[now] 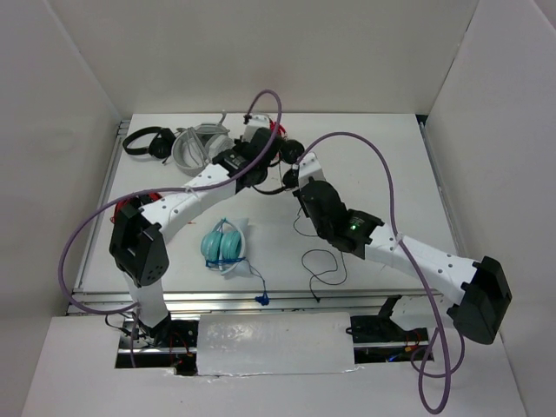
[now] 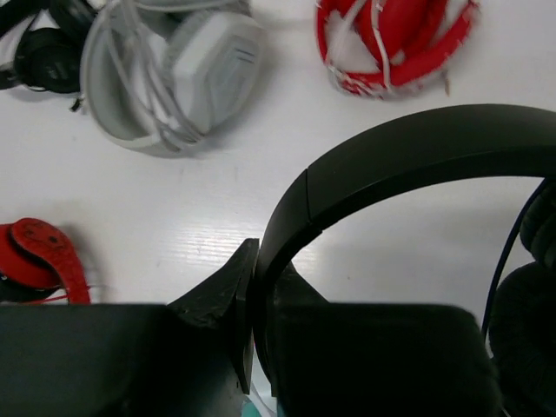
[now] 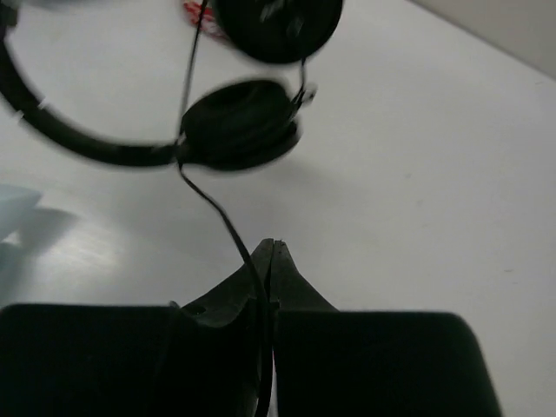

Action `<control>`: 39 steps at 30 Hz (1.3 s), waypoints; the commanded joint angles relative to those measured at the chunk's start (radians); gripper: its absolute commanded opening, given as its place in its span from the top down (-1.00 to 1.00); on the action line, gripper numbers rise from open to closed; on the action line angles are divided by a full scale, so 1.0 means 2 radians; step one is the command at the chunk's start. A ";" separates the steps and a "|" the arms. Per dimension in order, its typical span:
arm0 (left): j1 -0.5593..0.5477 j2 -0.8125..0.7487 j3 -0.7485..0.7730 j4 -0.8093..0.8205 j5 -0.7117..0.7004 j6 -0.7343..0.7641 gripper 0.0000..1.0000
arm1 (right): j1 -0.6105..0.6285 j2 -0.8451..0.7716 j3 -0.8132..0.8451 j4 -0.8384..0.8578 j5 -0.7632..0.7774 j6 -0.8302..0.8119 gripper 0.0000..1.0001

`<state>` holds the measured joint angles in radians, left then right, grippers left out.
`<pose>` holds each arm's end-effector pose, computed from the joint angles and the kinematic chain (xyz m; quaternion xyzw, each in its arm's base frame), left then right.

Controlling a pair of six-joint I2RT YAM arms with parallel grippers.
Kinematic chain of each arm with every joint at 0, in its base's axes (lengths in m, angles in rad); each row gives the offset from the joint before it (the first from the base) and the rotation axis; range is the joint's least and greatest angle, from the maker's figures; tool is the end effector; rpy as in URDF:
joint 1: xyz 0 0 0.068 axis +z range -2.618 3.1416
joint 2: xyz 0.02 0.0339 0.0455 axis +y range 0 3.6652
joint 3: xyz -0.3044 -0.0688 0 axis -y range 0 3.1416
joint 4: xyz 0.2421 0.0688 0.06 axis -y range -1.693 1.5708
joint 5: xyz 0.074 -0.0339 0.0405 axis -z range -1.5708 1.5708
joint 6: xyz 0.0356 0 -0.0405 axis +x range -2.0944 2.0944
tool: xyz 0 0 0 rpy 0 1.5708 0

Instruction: Wrap the headphones

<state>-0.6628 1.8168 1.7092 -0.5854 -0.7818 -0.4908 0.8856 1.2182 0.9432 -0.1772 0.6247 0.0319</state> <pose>0.3446 -0.2372 0.3790 -0.0894 0.8478 0.0748 0.5174 0.1786 0.1856 0.3462 -0.1855 0.8017 -0.0099 0.5681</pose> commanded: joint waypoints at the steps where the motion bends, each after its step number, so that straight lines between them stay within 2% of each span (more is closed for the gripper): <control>1: -0.015 -0.019 -0.042 0.059 0.042 0.081 1.00 | -0.028 0.001 0.030 0.049 0.054 -0.134 0.88; 7: -0.020 -0.090 -0.139 0.137 0.218 0.155 1.00 | -0.072 -0.006 0.029 0.139 0.012 -0.233 0.84; 9: -0.023 -0.098 -0.155 0.141 0.243 0.170 1.00 | -0.080 -0.005 0.022 0.187 0.027 -0.266 0.74; 10: -0.027 -0.102 -0.157 0.140 0.256 0.177 1.00 | -0.091 -0.005 0.019 0.225 0.028 -0.280 0.60; 12: -0.034 -0.108 -0.172 0.148 0.261 0.190 1.00 | -0.103 -0.002 0.017 0.248 0.022 -0.287 0.48; 13: -0.041 -0.111 -0.177 0.149 0.267 0.197 1.00 | -0.113 0.000 0.019 0.256 0.010 -0.287 0.32; 19: -0.058 -0.108 -0.183 0.145 0.270 0.212 1.00 | -0.131 0.016 0.046 0.232 -0.029 -0.275 0.14; 25: -0.057 -0.105 -0.183 0.137 0.240 0.208 1.00 | -0.149 0.012 0.042 0.226 -0.003 -0.290 -0.02; 28: -0.058 -0.111 -0.184 0.137 0.240 0.211 1.00 | -0.167 -0.002 0.032 0.218 -0.028 -0.290 -0.06; 30: -0.057 -0.115 -0.186 0.140 0.244 0.209 1.00 | -0.181 -0.006 0.031 0.211 -0.051 -0.278 -0.01; 32: -0.057 -0.121 -0.187 0.140 0.258 0.211 1.00 | -0.201 -0.006 0.035 0.198 -0.079 -0.255 0.03; 39: -0.058 -0.153 -0.214 0.166 0.333 0.223 1.00 | -0.235 0.029 0.048 0.178 -0.186 -0.222 -0.04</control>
<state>-0.7753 1.5749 1.2831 -0.3290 -0.2024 -0.0586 0.4328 1.2461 0.9806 0.1787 0.3664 -0.4606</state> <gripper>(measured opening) 0.180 0.518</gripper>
